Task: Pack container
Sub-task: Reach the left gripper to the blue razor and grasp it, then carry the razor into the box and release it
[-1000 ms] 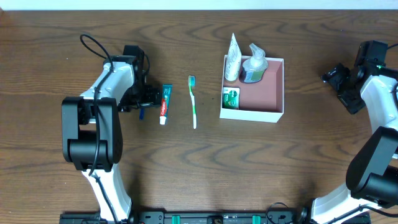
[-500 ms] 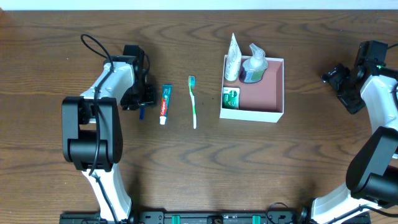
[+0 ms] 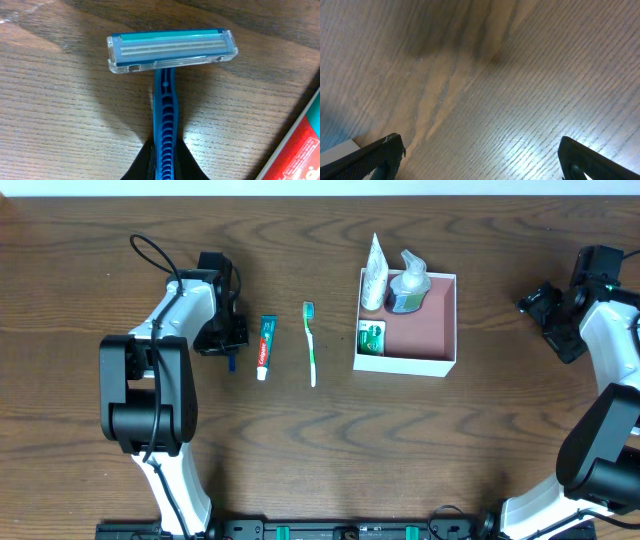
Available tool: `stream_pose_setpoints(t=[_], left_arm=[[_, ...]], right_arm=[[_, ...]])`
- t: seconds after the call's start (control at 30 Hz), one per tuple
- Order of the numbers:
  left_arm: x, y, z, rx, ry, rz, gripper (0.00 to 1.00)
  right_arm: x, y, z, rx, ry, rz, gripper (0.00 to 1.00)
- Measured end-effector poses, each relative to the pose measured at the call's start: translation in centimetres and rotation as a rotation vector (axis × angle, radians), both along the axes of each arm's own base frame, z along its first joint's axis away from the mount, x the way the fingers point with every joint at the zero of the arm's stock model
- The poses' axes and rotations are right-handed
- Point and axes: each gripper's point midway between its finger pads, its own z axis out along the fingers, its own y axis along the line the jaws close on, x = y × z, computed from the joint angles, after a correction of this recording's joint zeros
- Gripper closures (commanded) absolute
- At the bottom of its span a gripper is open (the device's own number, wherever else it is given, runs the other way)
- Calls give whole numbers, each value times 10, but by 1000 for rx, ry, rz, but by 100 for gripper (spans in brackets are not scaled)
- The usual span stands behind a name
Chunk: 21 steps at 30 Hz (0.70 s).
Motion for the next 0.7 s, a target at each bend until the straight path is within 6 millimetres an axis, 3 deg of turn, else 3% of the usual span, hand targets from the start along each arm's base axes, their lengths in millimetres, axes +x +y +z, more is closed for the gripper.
stream_pose_setpoints(t=[0.2, 0.37, 0.53, 0.63, 0.7], left_arm=[[-6, 0, 11, 2, 44, 0, 94], [18, -4, 52, -21, -32, 0, 94], [50, -33, 143, -154, -293, -33, 94], [56, -66, 207, -243, -482, -113, 94], [51, -98, 248, -294, -599, -210, 94]], right_arm=[[0, 0, 0, 0, 0, 0, 1], [0, 0, 0, 0, 0, 0, 1], [0, 0, 0, 0, 0, 0, 1], [0, 0, 0, 0, 0, 0, 1], [0, 0, 0, 0, 0, 0, 1]])
